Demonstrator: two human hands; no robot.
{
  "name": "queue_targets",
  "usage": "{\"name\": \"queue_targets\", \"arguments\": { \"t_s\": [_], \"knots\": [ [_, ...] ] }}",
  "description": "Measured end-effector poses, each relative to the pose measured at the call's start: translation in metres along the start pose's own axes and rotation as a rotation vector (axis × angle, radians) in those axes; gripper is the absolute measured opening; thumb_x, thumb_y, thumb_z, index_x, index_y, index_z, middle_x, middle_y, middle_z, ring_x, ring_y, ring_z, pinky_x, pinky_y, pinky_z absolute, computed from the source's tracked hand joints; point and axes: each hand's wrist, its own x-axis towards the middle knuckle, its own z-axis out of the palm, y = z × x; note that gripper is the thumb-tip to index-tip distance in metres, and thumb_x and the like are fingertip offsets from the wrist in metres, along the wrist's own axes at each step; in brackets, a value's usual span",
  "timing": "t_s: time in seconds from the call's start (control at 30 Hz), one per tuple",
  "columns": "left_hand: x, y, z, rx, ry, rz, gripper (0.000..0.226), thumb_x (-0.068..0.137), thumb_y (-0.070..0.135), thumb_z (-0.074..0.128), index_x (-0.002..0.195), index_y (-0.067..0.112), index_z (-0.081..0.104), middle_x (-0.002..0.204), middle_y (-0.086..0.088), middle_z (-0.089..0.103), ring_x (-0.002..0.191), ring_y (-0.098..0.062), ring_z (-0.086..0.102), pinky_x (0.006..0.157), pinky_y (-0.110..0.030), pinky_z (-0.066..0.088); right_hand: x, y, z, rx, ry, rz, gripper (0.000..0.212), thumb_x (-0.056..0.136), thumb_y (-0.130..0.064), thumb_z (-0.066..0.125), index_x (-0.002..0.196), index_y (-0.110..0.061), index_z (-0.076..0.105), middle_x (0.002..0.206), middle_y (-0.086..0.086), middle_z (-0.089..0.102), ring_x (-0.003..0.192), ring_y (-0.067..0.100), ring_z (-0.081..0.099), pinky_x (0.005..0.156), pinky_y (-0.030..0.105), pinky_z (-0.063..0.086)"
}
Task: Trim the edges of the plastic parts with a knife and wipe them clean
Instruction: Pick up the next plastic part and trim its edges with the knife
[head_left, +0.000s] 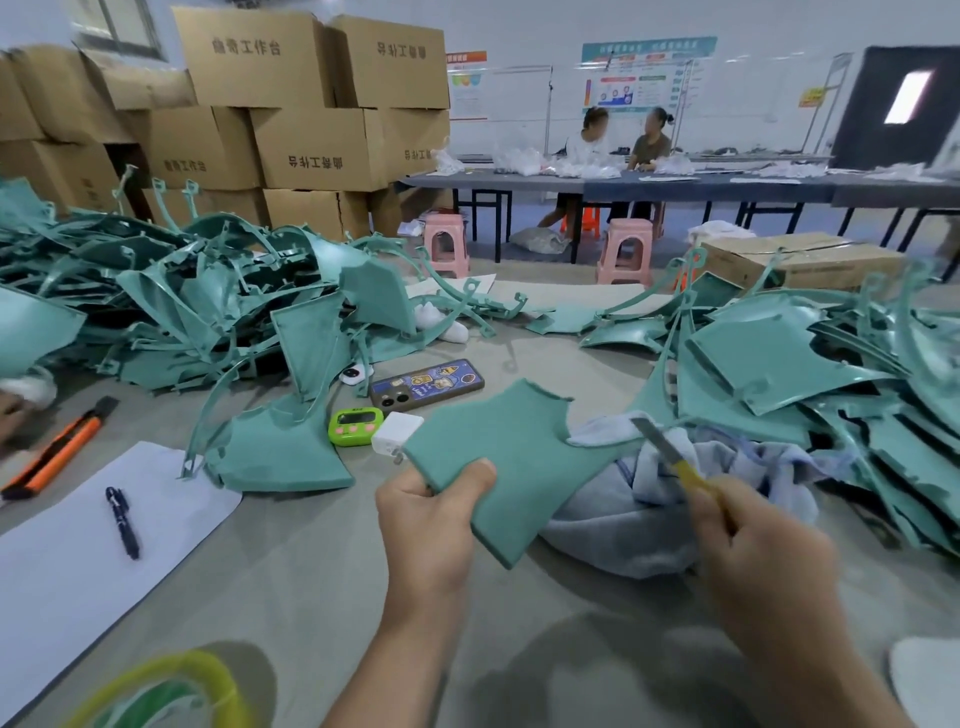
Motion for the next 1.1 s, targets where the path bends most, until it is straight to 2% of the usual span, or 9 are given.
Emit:
{"name": "queue_targets", "arguments": {
  "t_s": [0.1,0.2,0.4,0.57,0.7,0.77,0.87,0.97,1.1],
  "knots": [
    [0.005,0.002,-0.001,-0.041,0.071,-0.059,0.025,0.071,0.002,0.076,0.085,0.021,0.083,0.091,-0.004,0.079,0.079,-0.017,0.076,0.063,-0.026,0.057,0.014,0.018,-0.011,0.002,0.105,0.143,0.036,0.104,-0.029,0.054,0.071,-0.016,0.054,0.053,-0.005,0.042,0.051,0.026,0.035,0.052,0.032,0.025],
    [0.011,0.004,-0.002,-0.141,0.156,-0.224,0.020,0.079,-0.010,0.070,0.087,0.006,0.079,0.088,-0.007,0.079,0.072,-0.017,0.075,0.056,-0.025,0.057,0.008,0.022,-0.017,0.139,0.133,0.122,0.033,0.096,-0.042,0.047,0.074,-0.019,0.054,0.054,-0.002,0.051,0.054,0.011,0.046,0.052,0.025,0.031],
    [0.010,0.000,0.002,-0.191,0.071,-0.568,0.025,0.088,-0.006,0.060,0.111,-0.006,0.068,0.085,-0.015,0.077,0.061,-0.022,0.073,0.046,-0.027,0.055,-0.011,-0.011,-0.010,0.581,-0.218,-0.115,0.019,0.096,-0.045,0.066,0.079,-0.037,0.069,0.063,-0.007,0.063,0.055,0.003,0.052,0.054,0.017,0.039],
    [0.005,-0.009,0.009,-0.132,0.019,-0.588,0.028,0.088,-0.006,0.056,0.114,-0.006,0.067,0.091,-0.023,0.075,0.066,-0.028,0.072,0.047,-0.027,0.054,-0.028,-0.019,-0.007,0.389,-0.433,-0.370,0.025,0.089,-0.051,0.054,0.075,-0.030,0.058,0.058,-0.015,0.056,0.050,-0.002,0.046,0.052,0.007,0.035],
    [0.005,-0.013,0.011,-0.109,-0.008,-0.607,0.024,0.090,-0.007,0.054,0.110,-0.007,0.066,0.086,-0.020,0.074,0.061,-0.027,0.070,0.044,-0.027,0.053,-0.016,-0.019,-0.009,0.292,-0.089,-0.169,0.036,0.101,-0.054,0.049,0.078,-0.034,0.067,0.057,-0.009,0.059,0.053,0.012,0.054,0.053,0.029,0.042],
    [0.006,-0.012,0.010,-0.094,-0.003,-0.605,0.019,0.089,-0.010,0.054,0.102,-0.005,0.067,0.076,-0.016,0.075,0.057,-0.023,0.071,0.044,-0.025,0.053,0.002,-0.012,-0.016,0.180,0.124,0.011,0.040,0.101,-0.048,0.043,0.076,-0.025,0.062,0.055,-0.003,0.057,0.054,0.029,0.053,0.051,0.031,0.035],
    [0.006,-0.011,0.009,-0.091,0.010,-0.605,0.019,0.090,-0.011,0.053,0.103,-0.007,0.066,0.073,-0.015,0.074,0.054,-0.020,0.070,0.043,-0.022,0.051,0.013,0.003,-0.026,0.208,0.230,0.097,0.037,0.098,-0.043,0.041,0.072,-0.021,0.056,0.058,-0.009,0.055,0.057,0.020,0.053,0.053,0.026,0.034],
    [0.007,-0.009,0.008,-0.070,0.024,-0.620,0.019,0.091,-0.008,0.052,0.104,-0.005,0.066,0.069,-0.012,0.071,0.047,-0.015,0.066,0.039,-0.017,0.045,-0.008,-0.005,-0.021,0.281,0.032,-0.205,0.023,0.096,-0.041,0.048,0.085,-0.030,0.065,0.072,-0.018,0.060,0.065,-0.001,0.053,0.059,0.007,0.036],
    [0.004,-0.005,0.008,-0.050,0.018,-0.676,0.012,0.092,-0.005,0.054,0.089,-0.002,0.065,0.057,-0.007,0.065,0.038,-0.012,0.058,0.035,-0.013,0.039,-0.020,-0.014,-0.003,0.163,-0.075,-0.480,0.019,0.093,-0.037,0.056,0.079,-0.026,0.063,0.064,-0.016,0.048,0.063,0.003,0.044,0.061,0.010,0.031]
  ]
}}
